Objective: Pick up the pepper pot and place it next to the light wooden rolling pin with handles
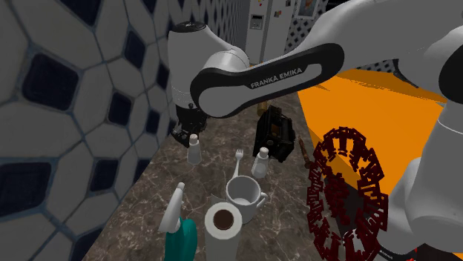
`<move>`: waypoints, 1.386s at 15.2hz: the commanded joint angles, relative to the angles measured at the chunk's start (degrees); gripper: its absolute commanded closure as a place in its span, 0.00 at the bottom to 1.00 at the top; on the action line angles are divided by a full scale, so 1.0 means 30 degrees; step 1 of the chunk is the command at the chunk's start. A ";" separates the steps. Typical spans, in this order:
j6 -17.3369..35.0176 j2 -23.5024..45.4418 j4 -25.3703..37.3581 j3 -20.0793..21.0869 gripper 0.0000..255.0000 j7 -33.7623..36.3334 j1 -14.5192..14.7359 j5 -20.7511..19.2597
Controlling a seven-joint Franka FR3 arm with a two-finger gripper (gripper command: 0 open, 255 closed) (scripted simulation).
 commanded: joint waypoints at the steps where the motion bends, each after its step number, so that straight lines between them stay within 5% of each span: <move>1: -0.0441 -0.0100 0.0353 0.0033 1.00 -0.0077 0.0013 0.0086; 21: -0.5397 -0.0406 0.5086 0.0226 1.00 -0.0880 0.0205 0.0550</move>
